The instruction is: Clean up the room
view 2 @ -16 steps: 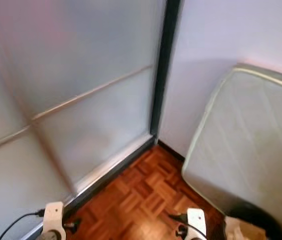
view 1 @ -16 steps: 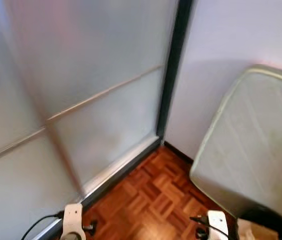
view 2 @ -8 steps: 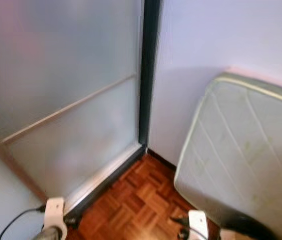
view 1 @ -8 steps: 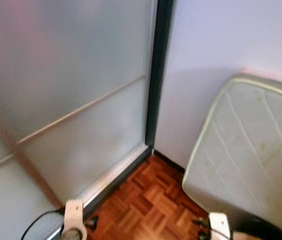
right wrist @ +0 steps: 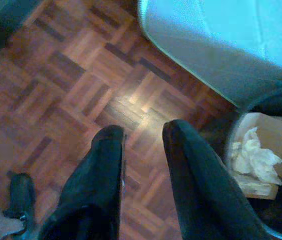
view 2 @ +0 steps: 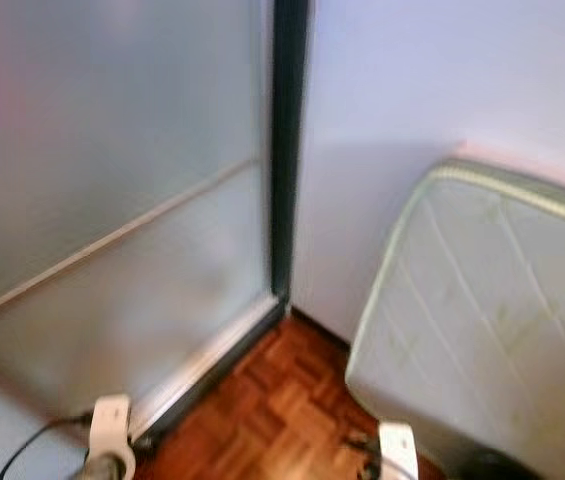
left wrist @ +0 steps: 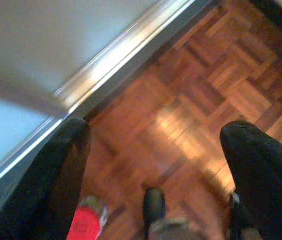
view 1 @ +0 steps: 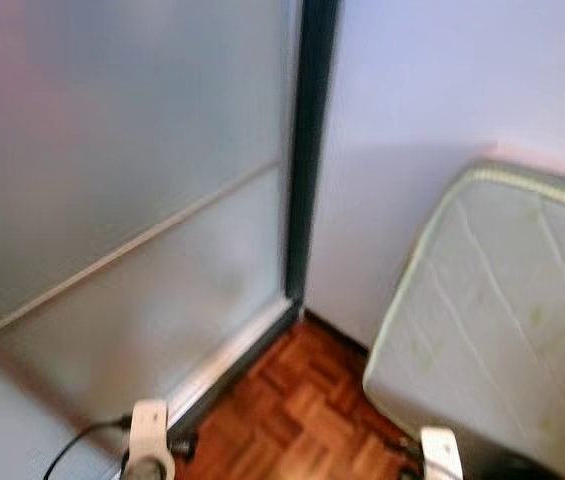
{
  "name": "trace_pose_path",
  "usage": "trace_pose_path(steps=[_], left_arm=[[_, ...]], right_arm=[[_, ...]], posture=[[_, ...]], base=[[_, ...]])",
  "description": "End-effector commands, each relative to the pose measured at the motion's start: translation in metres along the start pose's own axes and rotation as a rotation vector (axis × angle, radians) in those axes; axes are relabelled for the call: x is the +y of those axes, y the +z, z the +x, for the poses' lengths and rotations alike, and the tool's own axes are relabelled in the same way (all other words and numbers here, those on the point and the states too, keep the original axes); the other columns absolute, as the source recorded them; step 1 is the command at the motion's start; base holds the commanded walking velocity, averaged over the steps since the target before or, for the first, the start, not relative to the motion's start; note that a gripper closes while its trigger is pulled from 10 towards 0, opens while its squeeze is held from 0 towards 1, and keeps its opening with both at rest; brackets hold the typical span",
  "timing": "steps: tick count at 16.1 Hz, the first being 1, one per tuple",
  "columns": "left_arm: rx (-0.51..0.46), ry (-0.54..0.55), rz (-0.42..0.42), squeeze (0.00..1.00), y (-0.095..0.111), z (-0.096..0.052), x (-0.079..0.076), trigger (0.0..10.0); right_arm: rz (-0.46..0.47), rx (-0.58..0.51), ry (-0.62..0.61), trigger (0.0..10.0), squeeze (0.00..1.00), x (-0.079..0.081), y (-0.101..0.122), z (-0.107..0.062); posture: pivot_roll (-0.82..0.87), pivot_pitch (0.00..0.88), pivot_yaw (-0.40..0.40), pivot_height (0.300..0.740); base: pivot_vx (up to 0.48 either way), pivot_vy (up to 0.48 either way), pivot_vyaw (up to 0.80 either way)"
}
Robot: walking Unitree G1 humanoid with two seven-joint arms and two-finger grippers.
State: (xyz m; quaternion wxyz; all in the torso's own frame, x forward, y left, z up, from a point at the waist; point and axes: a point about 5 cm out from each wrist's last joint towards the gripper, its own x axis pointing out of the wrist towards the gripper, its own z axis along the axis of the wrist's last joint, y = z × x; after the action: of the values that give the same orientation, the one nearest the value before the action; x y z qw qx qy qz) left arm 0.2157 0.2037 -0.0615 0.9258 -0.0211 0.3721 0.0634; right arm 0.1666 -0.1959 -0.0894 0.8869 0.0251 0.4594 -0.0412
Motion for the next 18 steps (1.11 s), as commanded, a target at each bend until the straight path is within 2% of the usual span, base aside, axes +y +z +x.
trace_pose_path(steps=[1,3,10,18], left_arm=[[0.009,-0.017,-0.006,0.0,-0.0032,-0.0004,-0.0059,10.0],[0.01,-0.013,-0.008,0.0,-0.0034,-0.0005,-0.0047,10.0],[0.013,-0.013,-0.009,0.0,-0.005,-0.0009,-0.0047,10.0],[0.017,-0.015,-0.003,0.0,-0.0061,-0.0013,-0.0032,10.0]], right_arm=[[-0.008,0.013,-0.016,10.0,0.0,-0.0055,-0.0028,-0.001],[0.002,0.021,-0.014,10.0,0.0,-0.0055,-0.0044,-0.0012],[-0.004,0.025,-0.006,10.0,0.0,-0.0046,-0.0051,-0.0013],[0.006,0.007,0.007,10.0,0.0,-0.0003,-0.0045,-0.0011]], posture=[[0.04,0.0,-0.035,0.74],[0.04,0.0,-0.036,0.74],[0.03,0.0,-0.033,0.74],[0.04,0.0,-0.027,0.74]], base=[[0.3,0.0,0.0],[0.3,0.0,0.0],[0.301,0.0,-0.74],[0.302,0.0,0.0]])
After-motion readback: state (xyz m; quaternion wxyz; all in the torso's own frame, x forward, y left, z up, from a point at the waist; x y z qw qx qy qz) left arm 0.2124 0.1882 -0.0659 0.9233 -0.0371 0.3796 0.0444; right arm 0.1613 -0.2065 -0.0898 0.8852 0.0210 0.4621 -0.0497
